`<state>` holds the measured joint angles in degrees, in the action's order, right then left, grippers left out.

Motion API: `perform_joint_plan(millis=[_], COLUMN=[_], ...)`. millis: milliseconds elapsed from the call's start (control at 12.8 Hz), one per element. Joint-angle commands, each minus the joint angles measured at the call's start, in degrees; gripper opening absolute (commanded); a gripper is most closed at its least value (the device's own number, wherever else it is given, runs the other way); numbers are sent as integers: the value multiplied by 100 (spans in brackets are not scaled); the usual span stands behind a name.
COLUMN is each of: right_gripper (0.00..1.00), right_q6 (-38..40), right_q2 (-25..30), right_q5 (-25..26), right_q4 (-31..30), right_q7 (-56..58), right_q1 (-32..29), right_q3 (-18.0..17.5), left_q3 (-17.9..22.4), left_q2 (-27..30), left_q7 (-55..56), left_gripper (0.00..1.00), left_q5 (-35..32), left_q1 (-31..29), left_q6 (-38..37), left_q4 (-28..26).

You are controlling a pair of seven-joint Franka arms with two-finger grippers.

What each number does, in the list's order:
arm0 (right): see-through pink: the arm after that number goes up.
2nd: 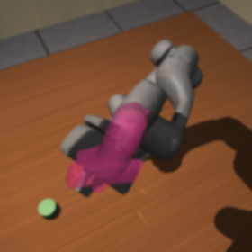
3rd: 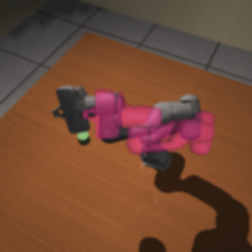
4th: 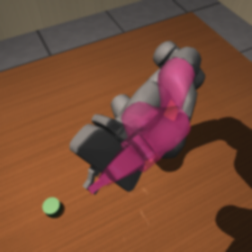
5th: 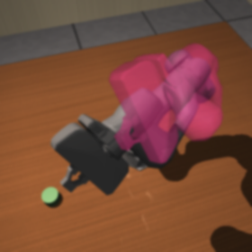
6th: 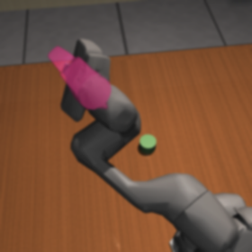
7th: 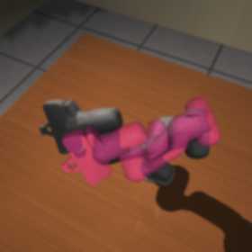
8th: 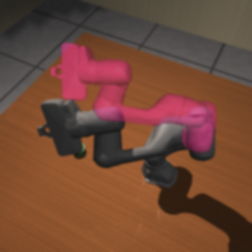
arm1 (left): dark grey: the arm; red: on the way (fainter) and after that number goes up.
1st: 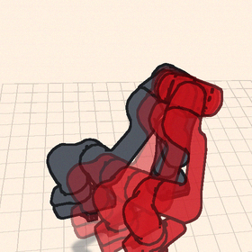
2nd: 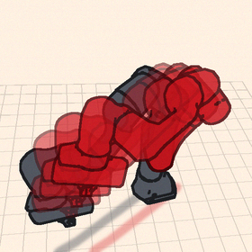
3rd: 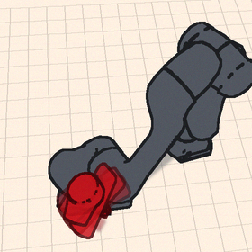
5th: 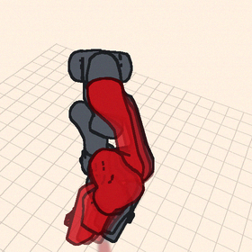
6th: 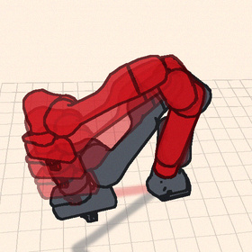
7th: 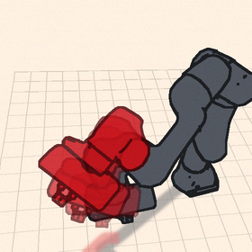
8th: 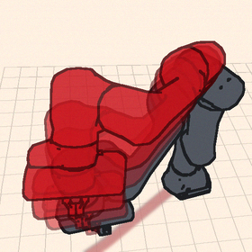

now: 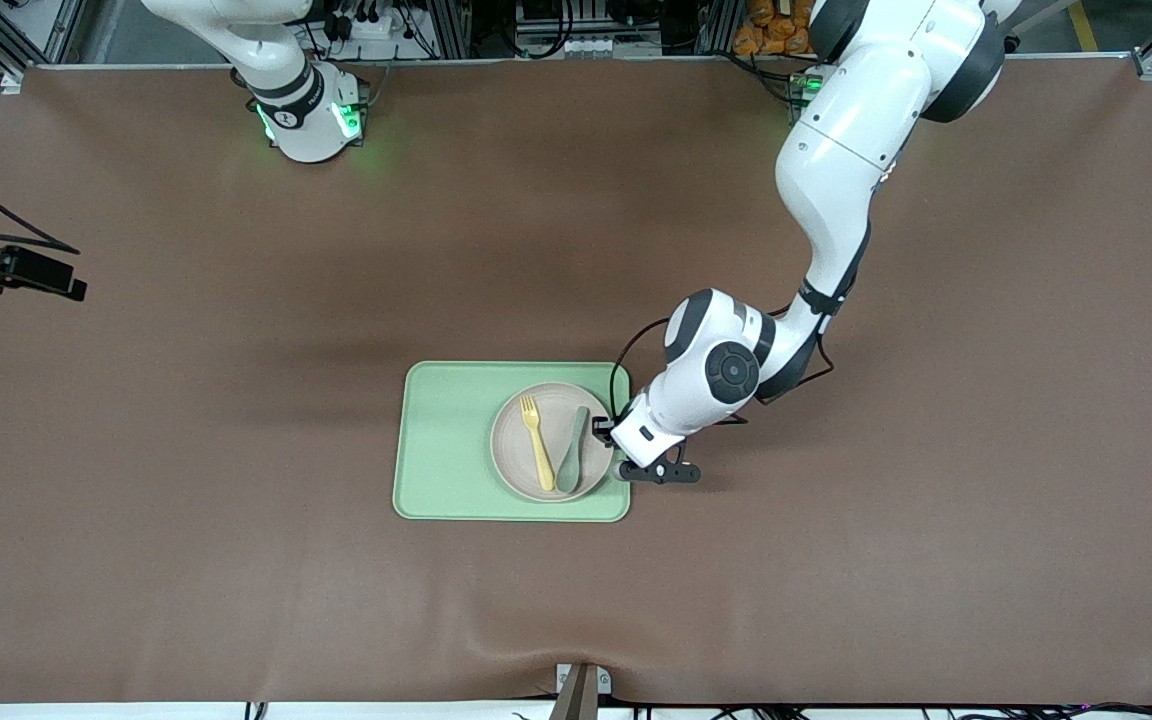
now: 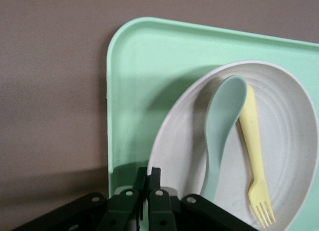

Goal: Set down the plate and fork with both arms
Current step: 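Release the plate and raise the left gripper while the right gripper approaches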

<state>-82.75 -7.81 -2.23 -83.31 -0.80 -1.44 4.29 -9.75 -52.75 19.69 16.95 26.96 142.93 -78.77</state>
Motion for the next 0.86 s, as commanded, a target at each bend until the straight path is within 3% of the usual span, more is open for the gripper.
perform_joint_plan(millis=[0,157,391,626,783], right_gripper=[100,100,100,100,100], right_q6=[-13,-213,-513,-733,-891], right_q2=[-132,-308,-475,-695,-966], right_q5=[-76,-93,-119,-979,-990], right_q4=[34,61,61,61,148], right_q7=[19,10,-43,-43,-43], right_q1=[29,152,460,626,863], right_q3=[-68,-77,-86,-68,-77], left_q3=[79,114,367,763,808], left_q2=[-43,211,860,1853,2425], left_q7=[-36,8,44,0,-158], left_gripper=[100,100,100,100,100], left_q5=[1,-113,-270,-508,-1138], left_q1=[46,46,-15,-190,-584], left_q6=[34,-80,-930,-2230,-2917], left_q4=[178,160,125,116,116])
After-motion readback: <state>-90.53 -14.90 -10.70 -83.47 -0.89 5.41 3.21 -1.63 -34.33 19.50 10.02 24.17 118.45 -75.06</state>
